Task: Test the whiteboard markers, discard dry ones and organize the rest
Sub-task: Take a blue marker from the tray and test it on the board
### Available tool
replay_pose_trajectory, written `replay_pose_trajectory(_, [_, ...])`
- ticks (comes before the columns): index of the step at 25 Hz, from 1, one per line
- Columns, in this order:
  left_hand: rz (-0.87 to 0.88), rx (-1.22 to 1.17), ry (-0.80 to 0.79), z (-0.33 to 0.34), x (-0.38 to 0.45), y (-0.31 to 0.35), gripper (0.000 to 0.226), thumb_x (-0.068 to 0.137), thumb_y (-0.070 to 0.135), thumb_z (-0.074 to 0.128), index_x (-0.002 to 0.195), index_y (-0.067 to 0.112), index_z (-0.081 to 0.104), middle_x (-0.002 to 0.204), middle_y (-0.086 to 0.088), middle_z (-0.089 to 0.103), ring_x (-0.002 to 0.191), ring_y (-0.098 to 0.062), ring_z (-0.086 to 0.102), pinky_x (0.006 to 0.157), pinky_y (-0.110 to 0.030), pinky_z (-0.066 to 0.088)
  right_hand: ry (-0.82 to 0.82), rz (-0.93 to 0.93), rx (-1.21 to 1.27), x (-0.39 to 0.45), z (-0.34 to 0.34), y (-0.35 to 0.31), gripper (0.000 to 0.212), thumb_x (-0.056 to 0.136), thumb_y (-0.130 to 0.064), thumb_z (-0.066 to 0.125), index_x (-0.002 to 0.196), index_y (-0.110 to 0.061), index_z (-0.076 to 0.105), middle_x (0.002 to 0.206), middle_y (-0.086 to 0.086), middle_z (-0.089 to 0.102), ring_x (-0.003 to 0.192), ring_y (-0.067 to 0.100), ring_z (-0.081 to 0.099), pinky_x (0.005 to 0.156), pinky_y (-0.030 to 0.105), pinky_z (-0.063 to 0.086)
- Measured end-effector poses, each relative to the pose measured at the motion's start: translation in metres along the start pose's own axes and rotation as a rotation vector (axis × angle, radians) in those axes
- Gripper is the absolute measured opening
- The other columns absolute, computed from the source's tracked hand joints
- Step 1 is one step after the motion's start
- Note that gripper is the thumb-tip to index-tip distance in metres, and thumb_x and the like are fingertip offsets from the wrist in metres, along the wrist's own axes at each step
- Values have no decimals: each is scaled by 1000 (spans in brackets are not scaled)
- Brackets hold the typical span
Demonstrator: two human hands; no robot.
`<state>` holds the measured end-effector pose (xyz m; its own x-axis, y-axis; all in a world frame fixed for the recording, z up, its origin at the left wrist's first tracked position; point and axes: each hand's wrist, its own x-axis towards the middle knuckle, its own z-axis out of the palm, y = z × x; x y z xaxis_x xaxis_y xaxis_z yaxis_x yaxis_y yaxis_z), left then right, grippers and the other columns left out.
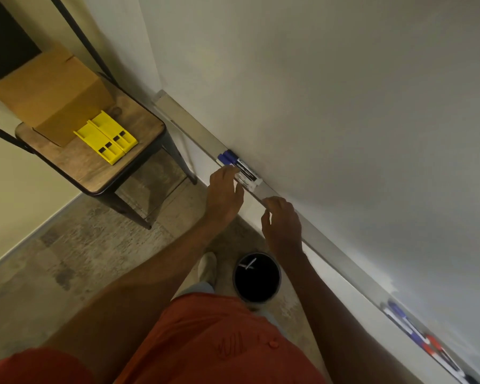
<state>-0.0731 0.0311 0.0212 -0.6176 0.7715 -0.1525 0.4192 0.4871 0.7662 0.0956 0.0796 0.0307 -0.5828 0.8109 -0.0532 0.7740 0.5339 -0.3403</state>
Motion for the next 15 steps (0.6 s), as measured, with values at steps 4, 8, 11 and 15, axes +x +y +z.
replay_pose_trajectory(4, [66, 48, -94, 35, -39, 10, 38, 99, 21, 61, 136, 20, 54, 143, 0, 55, 136, -18, 46, 114, -36, 41, -13, 122, 26, -48, -8, 25, 29, 95, -10, 62, 123, -17, 66, 124, 0, 67, 113, 18, 62, 96, 33, 51])
replay_pose_trajectory(8, [139, 101, -177, 74, -87, 32, 38, 98, 19, 62, 135, 20, 56, 142, -1, 56, 134, -18, 47, 109, -33, 42, 18, 214, 77, -102, -17, 68, 27, 96, -14, 62, 122, -19, 66, 126, -2, 66, 116, 18, 60, 96, 34, 52])
replay_pose_trajectory(11, [188, 110, -217, 105, -124, 53, 36, 97, 16, 61, 133, 20, 56, 140, -1, 57, 131, -19, 48, 107, -32, 44, 54, 265, 85, -143, -26, 106, 26, 94, -12, 63, 118, -17, 68, 120, 1, 68, 111, 22, 63, 90, 37, 55])
replay_pose_trajectory(15, [285, 136, -320, 153, -180, 88, 36, 97, 17, 59, 134, 17, 57, 139, -2, 57, 130, -19, 49, 106, -29, 41, 96, 368, 112, -199, -43, 163, 26, 92, -10, 63, 117, -16, 70, 119, 3, 69, 112, 24, 62, 92, 42, 55])
